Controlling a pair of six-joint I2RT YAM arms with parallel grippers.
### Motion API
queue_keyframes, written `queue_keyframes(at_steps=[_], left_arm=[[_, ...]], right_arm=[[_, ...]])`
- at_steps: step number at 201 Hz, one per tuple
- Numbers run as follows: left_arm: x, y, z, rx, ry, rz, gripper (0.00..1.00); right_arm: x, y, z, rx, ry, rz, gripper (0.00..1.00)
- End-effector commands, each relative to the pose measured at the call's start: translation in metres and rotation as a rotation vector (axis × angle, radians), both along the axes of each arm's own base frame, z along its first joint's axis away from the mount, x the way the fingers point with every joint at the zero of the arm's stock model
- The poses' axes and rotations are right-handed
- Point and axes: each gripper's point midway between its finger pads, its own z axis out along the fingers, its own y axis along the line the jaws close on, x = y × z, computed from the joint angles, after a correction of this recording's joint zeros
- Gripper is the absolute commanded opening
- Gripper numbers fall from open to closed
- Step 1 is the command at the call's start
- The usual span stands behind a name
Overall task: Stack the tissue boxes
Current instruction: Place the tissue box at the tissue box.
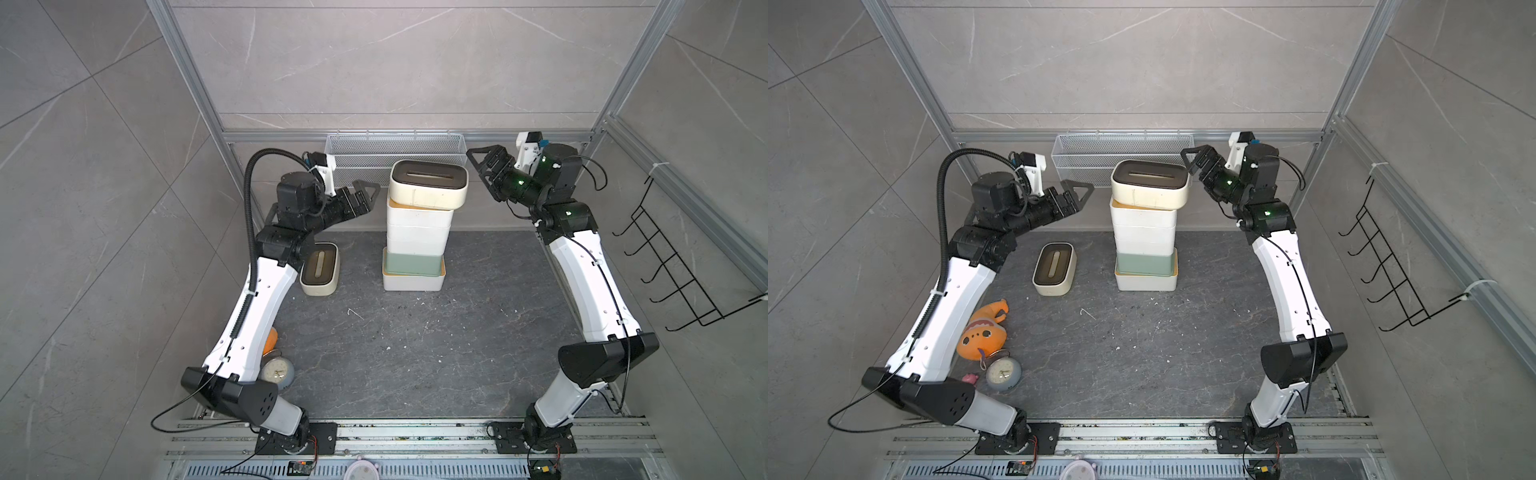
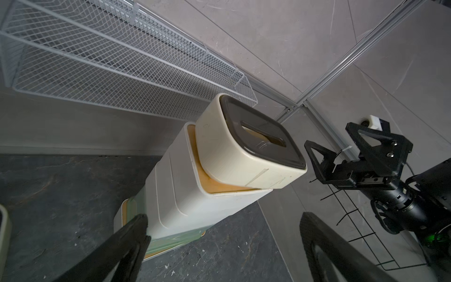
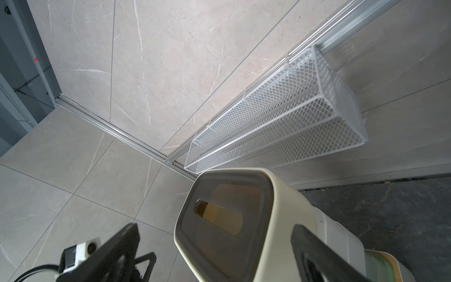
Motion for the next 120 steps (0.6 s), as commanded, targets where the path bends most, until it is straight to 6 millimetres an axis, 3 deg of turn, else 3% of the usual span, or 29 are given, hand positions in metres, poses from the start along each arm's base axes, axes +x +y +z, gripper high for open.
queue_keyframes(at_steps=[1,42,67,120], left_arm=[[0.011,-0.014,0.013,-0.037,0.004,-0.106,1.0],[0.032,-0.034,0.007,-0.034,0.026,-0.197,1.0],[0.037,-0.037,0.006,-0.028,0.015,-0.211,1.0],[0.042,-0.049,-0.002,-0.041,0.028,-0.258,1.0]], right_arm=[[-0.001,0.007,-0.002,0.022,0.038,0.041,1.0],[-0.006,0.01,-0.008,0.022,0.072,0.064,1.0],[-0.007,0.008,-0.013,0.024,0.096,0.052,1.0],[-0.008,0.025,-0.015,0.035,0.105,0.107,1.0]])
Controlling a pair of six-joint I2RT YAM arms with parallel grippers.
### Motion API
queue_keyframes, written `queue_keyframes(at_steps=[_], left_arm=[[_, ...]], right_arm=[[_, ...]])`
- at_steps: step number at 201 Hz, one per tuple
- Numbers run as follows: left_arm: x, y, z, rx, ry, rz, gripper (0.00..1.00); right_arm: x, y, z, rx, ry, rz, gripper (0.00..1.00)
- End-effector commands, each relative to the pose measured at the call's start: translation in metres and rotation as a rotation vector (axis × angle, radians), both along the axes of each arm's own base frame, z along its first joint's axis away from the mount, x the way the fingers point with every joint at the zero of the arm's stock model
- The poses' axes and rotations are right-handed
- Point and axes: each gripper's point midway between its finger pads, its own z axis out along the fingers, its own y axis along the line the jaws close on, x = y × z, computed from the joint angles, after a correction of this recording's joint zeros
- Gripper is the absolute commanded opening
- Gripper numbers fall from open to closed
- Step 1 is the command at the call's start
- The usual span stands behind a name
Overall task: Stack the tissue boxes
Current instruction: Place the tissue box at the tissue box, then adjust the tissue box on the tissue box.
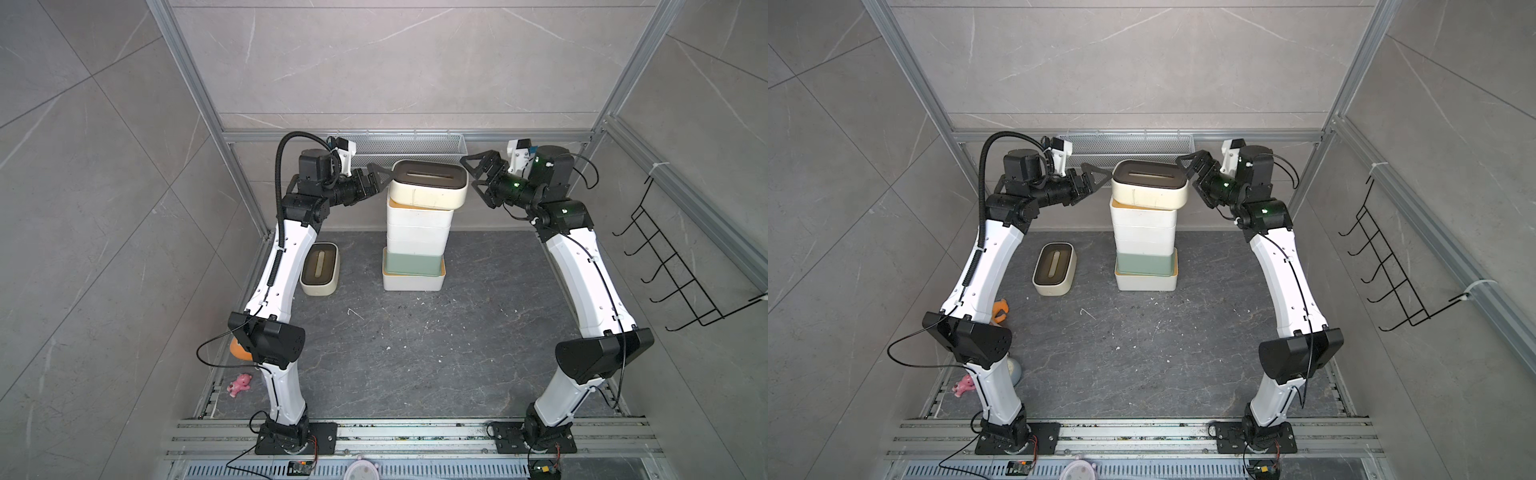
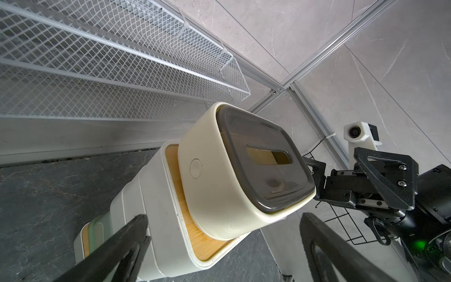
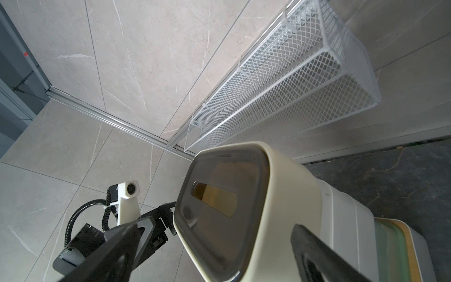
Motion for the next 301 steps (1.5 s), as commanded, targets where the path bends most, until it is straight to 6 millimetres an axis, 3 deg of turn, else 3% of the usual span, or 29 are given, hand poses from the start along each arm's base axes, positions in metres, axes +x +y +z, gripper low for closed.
queue_keyframes(at_steps=[1,147,227,301], left_arm=[[-0.009,-0.009,0.021,-0.025,-0.065,-0.056,1.0],[-0.018,-0.026,0.028,-0.044,-0.094,-0.131,1.0],[-0.025,-0.032,0.022,-0.04,-0.085,-0.158,1.0],[-0.033,-0.032,0.02,-0.014,-0.098,-0.134,0.99]], right_arm=[[-0.004,0.011,0.006,0.01,-0.004,0.038,1.0],[0.004,0.024,-0.002,0.011,0.022,0.053,1.0],[0.008,0.027,-0.004,0.002,0.033,0.06,1.0],[0.004,0.017,-0.007,-0.038,0.029,0.005,1.0]])
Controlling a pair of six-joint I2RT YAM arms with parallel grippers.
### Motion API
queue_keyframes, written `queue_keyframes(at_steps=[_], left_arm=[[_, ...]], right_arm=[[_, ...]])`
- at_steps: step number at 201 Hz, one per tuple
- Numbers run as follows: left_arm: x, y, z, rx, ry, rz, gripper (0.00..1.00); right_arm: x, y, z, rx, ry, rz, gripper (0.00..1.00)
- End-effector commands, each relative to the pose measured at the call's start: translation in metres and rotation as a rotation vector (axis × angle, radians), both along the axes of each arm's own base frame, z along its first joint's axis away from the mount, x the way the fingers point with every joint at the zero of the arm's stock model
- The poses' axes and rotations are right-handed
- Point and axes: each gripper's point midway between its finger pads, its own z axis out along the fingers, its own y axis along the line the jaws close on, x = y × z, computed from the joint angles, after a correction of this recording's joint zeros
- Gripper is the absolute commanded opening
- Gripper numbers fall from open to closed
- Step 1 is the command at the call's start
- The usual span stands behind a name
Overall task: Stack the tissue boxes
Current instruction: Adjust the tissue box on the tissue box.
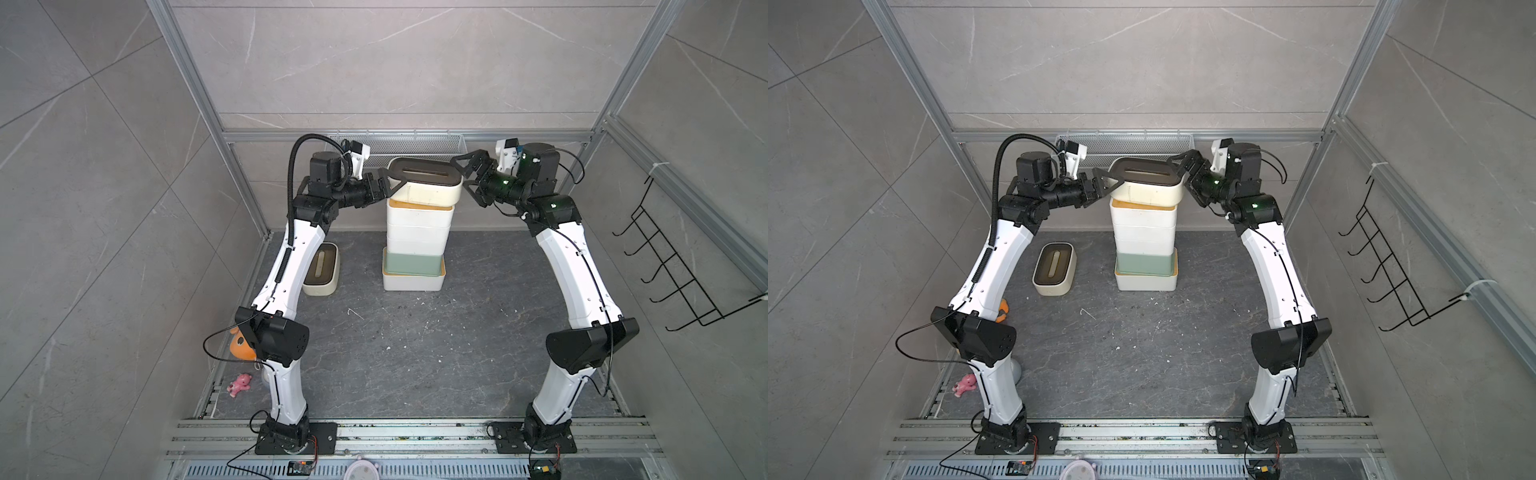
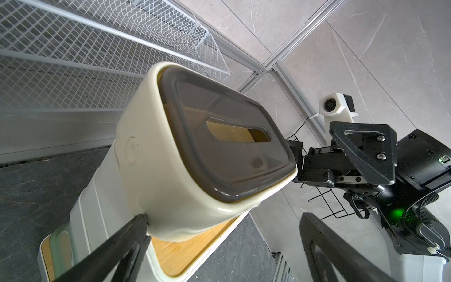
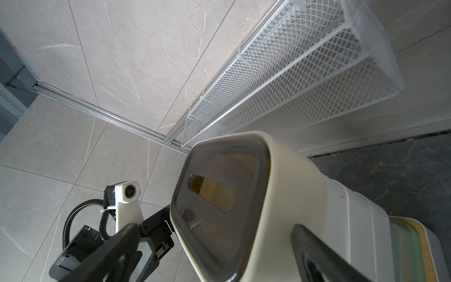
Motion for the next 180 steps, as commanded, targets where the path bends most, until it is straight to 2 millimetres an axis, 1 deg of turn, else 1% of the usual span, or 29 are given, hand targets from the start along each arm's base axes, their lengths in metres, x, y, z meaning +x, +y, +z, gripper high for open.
queue_keyframes(at_steps=[1,21,38,77,120,180], left_arm=[[-0.023,0.002,0.031,-0.007,-0.096,-0.006,0.99],[-0.019,0.009,0.031,0.024,-0.131,0.047,0.99],[-0.016,0.011,0.032,0.038,-0.156,0.06,0.99],[-0.009,0.008,0.037,0.055,-0.241,0.049,0.99],[0.0,0.006,0.038,0.091,-0.318,0.051,1.0],[0.02,0.003,0.032,0.13,-0.368,0.064,0.99]], right_arm=[[-0.008,0.001,0.001,-0.027,-0.002,-0.005,1.0],[-0.009,0.0,0.003,-0.034,-0.007,-0.008,1.0],[-0.009,0.0,0.001,-0.045,-0.003,-0.008,1.0],[-0.007,-0.002,0.003,-0.074,-0.014,-0.008,1.0],[-0.002,0.005,0.003,-0.076,-0.01,0.025,1.0],[0.002,0.007,0.0,-0.094,-0.001,0.036,1.0]])
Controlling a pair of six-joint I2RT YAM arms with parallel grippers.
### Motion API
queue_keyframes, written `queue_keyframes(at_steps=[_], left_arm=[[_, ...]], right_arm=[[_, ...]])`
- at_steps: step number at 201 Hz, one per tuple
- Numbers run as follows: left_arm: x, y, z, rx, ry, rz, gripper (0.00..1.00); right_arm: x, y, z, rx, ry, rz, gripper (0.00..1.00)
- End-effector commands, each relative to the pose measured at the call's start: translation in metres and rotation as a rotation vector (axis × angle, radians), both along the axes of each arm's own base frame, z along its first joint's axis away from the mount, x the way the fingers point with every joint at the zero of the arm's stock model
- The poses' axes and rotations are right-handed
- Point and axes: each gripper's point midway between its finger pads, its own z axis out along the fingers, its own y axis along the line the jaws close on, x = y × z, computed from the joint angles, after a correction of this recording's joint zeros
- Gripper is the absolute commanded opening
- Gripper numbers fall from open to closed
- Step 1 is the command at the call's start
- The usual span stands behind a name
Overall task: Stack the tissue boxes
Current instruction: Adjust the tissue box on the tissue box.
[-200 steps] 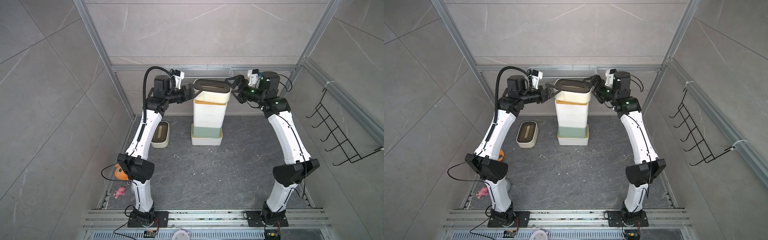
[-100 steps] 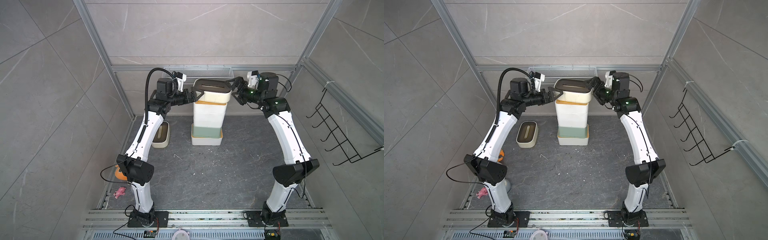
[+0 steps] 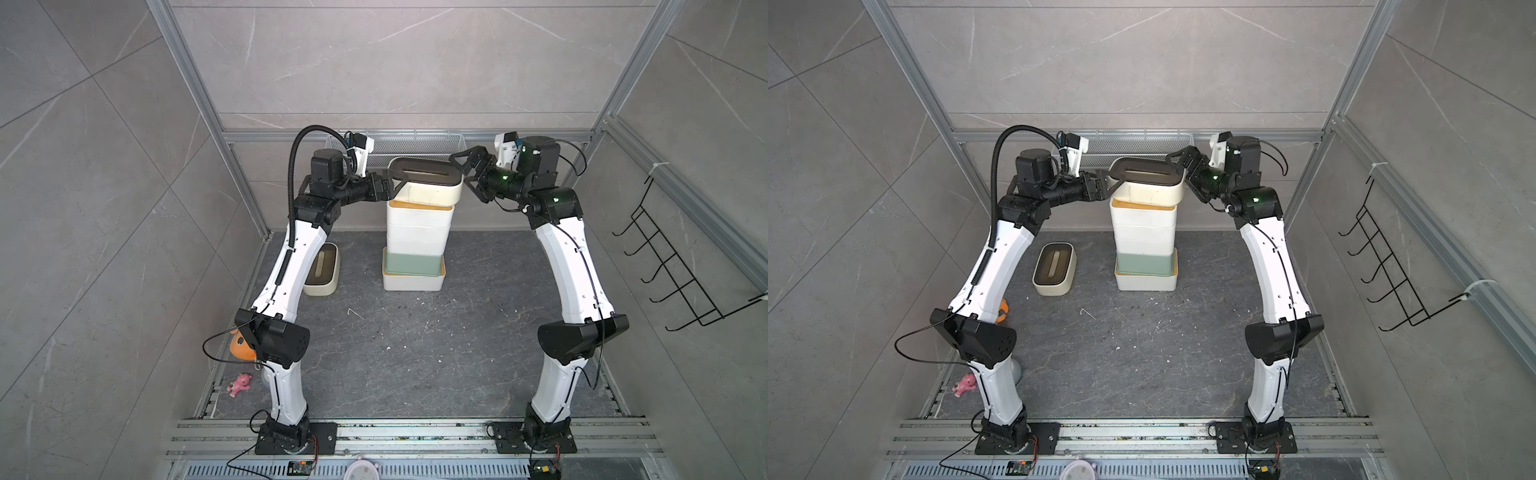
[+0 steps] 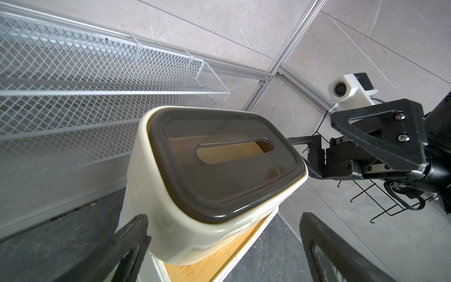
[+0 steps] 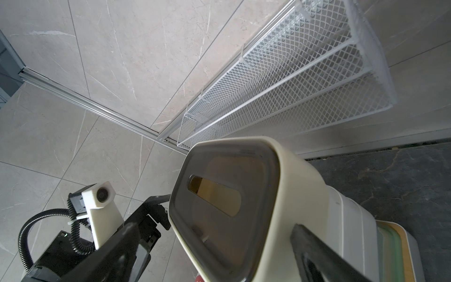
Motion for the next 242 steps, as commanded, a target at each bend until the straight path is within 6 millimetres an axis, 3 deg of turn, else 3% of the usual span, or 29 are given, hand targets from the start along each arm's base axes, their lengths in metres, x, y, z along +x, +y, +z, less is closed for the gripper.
queue_keyframes(at_steps=[1,34,41,132,242], left_arm=[[0.009,-0.001,0.012,0.02,-0.102,0.01,0.99],[0.015,-0.003,0.01,0.034,-0.119,0.009,0.99],[0.016,-0.003,0.01,0.033,-0.119,0.008,0.99],[0.015,-0.012,0.011,0.012,-0.129,-0.054,0.99],[0.005,-0.015,0.012,-0.012,-0.098,-0.09,0.99]], right_arm=[[-0.002,0.005,-0.004,-0.027,0.007,0.027,1.0],[0.001,0.006,-0.011,-0.044,0.023,0.028,1.0],[-0.002,0.005,0.001,-0.041,-0.005,0.028,1.0],[0.001,0.006,0.003,-0.043,-0.015,0.029,1.0],[0.006,0.006,-0.016,-0.058,0.048,-0.012,1.0]])
